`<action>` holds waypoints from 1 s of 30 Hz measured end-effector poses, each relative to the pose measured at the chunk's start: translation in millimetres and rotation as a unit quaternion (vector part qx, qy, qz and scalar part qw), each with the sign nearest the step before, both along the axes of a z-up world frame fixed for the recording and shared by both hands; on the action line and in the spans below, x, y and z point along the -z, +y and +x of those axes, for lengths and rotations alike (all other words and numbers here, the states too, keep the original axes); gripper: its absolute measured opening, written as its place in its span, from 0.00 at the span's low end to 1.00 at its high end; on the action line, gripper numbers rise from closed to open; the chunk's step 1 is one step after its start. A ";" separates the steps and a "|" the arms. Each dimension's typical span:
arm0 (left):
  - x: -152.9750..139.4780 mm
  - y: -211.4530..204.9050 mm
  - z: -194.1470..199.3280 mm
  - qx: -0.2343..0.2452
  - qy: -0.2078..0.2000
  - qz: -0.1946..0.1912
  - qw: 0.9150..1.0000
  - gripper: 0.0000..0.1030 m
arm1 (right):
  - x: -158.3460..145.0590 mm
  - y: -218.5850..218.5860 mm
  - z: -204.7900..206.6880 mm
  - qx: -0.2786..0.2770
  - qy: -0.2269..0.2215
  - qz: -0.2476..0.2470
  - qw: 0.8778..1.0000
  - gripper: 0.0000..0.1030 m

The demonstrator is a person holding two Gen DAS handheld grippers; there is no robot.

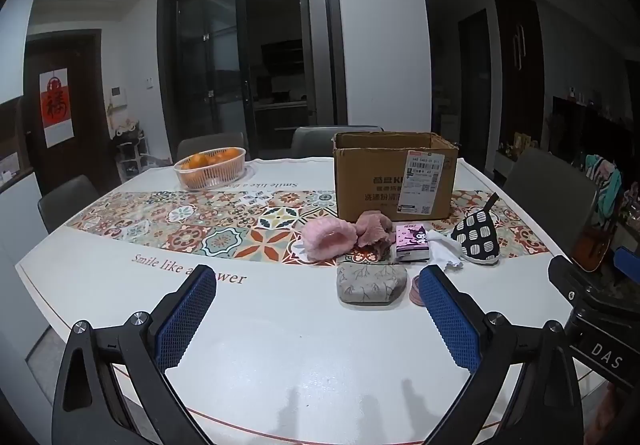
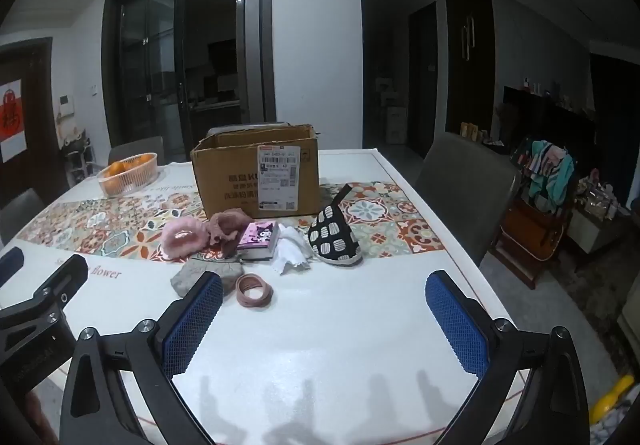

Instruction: Organize soft objects

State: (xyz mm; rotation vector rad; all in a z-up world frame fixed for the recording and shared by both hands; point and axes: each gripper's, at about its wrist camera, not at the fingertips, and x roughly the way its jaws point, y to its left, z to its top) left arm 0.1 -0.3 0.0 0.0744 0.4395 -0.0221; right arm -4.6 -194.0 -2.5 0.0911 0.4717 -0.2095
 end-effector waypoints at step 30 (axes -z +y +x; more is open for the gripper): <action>-5.9 3.3 -6.9 -0.005 -0.023 0.008 1.000 1.00 | 0.5 0.7 -0.7 -0.001 0.006 -0.002 1.000 1.00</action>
